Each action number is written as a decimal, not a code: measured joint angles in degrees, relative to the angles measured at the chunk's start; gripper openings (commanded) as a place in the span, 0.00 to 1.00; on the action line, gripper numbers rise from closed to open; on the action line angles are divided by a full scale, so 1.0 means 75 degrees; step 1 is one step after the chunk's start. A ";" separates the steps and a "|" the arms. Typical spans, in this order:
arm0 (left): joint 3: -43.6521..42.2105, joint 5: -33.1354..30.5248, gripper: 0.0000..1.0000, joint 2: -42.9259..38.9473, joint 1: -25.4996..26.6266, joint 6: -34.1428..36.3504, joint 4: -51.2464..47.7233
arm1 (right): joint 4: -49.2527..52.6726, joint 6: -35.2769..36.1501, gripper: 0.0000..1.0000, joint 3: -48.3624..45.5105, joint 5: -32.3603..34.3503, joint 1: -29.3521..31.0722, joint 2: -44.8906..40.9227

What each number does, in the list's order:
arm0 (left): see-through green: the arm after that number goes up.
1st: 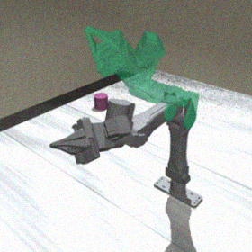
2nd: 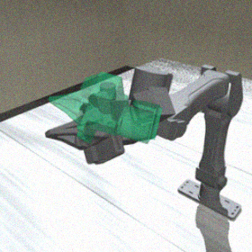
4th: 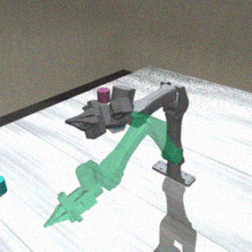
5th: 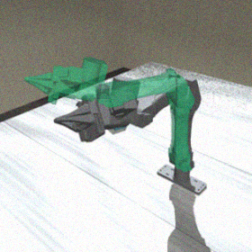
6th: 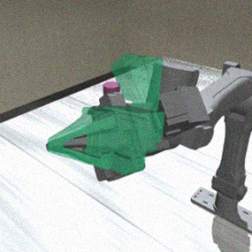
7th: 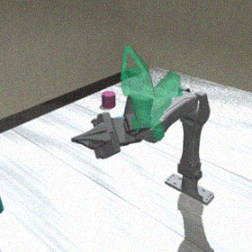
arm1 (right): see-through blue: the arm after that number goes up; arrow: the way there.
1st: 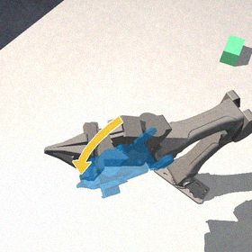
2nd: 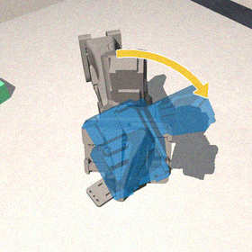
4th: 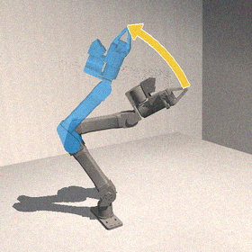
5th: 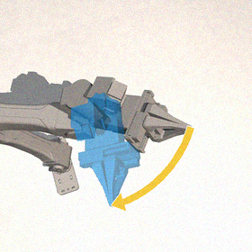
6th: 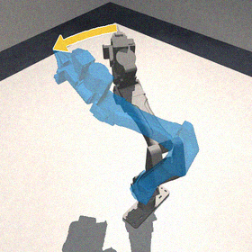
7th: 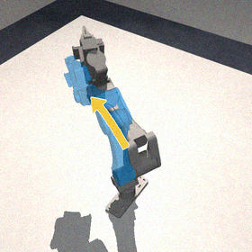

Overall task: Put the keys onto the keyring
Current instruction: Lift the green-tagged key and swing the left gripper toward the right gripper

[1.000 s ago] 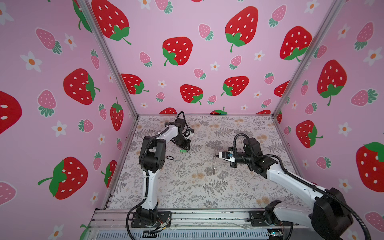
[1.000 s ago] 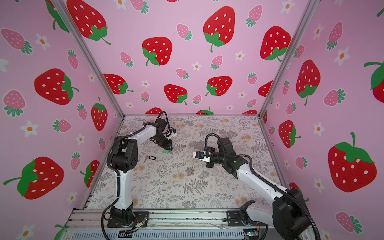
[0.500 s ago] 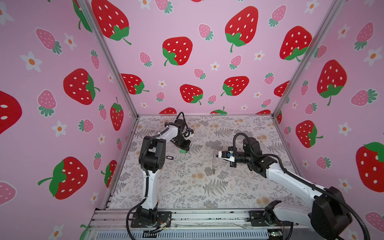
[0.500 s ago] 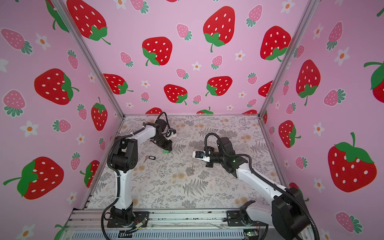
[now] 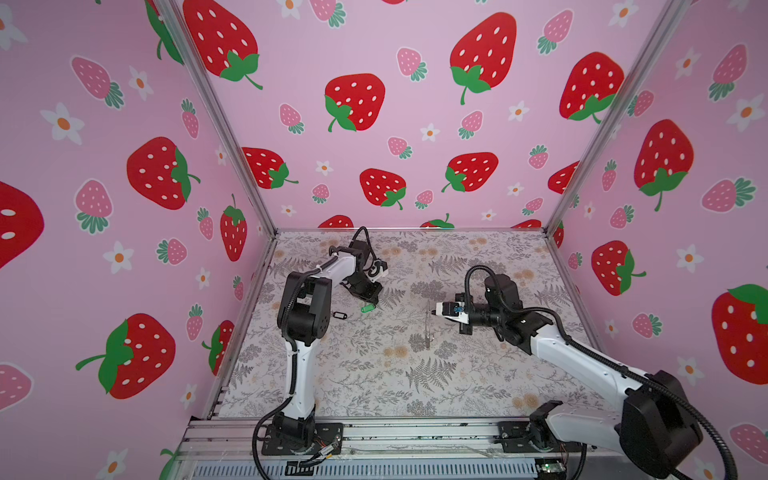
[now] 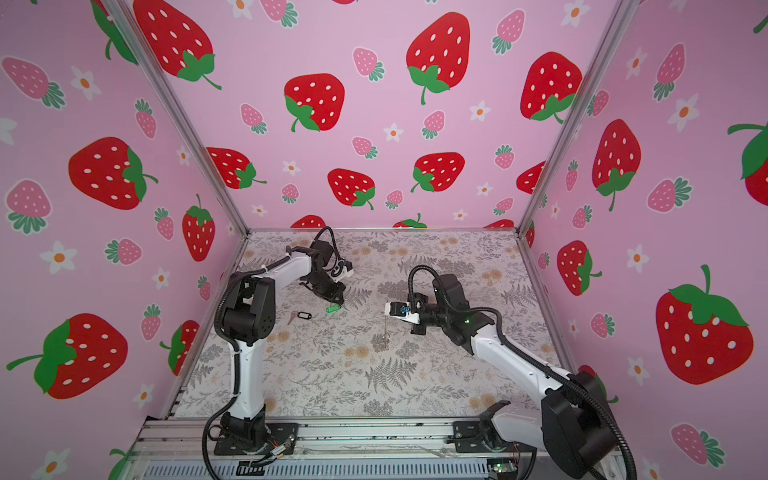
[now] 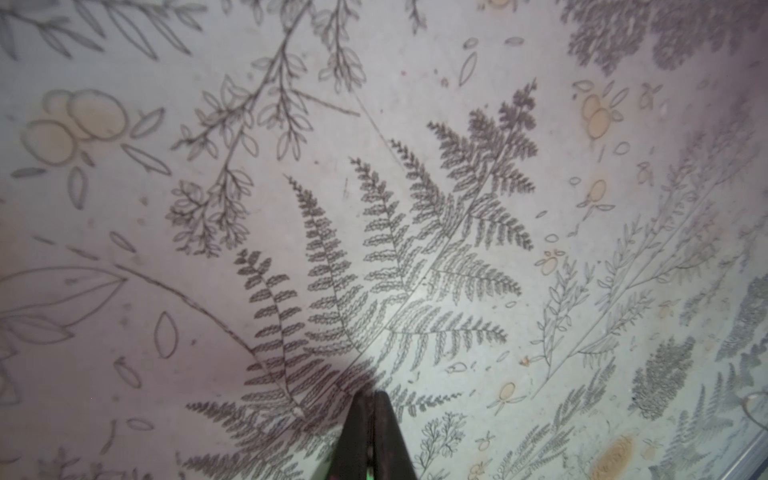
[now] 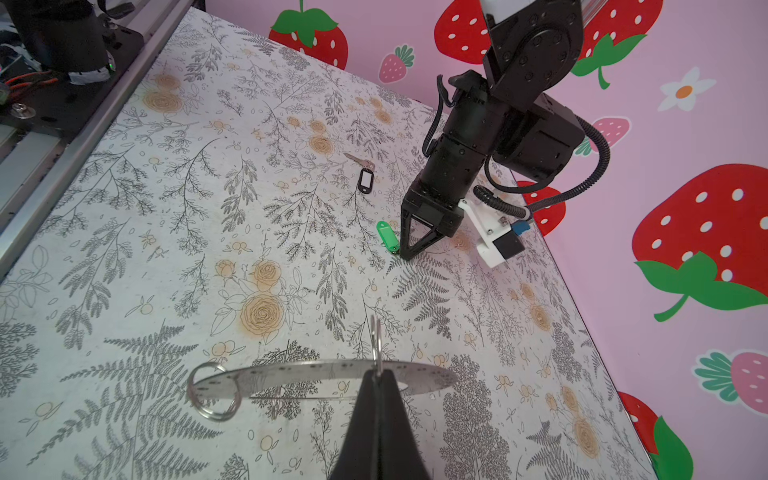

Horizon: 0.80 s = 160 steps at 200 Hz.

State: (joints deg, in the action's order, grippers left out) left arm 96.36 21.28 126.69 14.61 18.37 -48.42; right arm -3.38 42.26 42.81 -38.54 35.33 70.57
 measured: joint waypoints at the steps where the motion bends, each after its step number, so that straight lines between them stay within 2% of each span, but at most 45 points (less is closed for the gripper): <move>1: 0.0000 0.0000 0.07 0.0000 0.0000 0.0000 0.0000 | 0.0000 0.0000 0.00 0.0003 -0.0003 0.0003 0.0000; 6: 0.0000 0.0012 0.02 0.0000 0.0000 0.0000 0.0000 | 0.0000 0.0000 0.00 0.0000 -0.0003 0.0003 0.0000; 20: -0.0003 0.0041 0.00 -0.0003 0.0000 0.0015 0.0000 | 0.0000 0.0003 0.00 0.0000 -0.0006 0.0000 0.0000; 74: -0.0224 0.0105 0.00 -0.0364 0.0000 -0.0029 0.0026 | 0.0000 0.0003 0.00 0.0003 -0.0017 0.0000 0.0000; 106: -0.0664 0.0455 0.00 -0.1169 0.0000 -0.0169 0.0309 | 0.0000 0.0000 0.00 0.0000 -0.0064 0.0003 0.0000; 160: -0.2119 0.1684 0.00 -0.2940 0.0000 -0.0635 0.1571 | -0.0055 -0.0090 0.00 0.0003 -0.0189 0.0003 0.0000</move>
State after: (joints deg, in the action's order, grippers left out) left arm 80.47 33.91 104.64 14.61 13.61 -36.64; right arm -3.79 41.58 42.83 -39.97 35.35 70.57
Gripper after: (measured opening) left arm 0.047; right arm 0.044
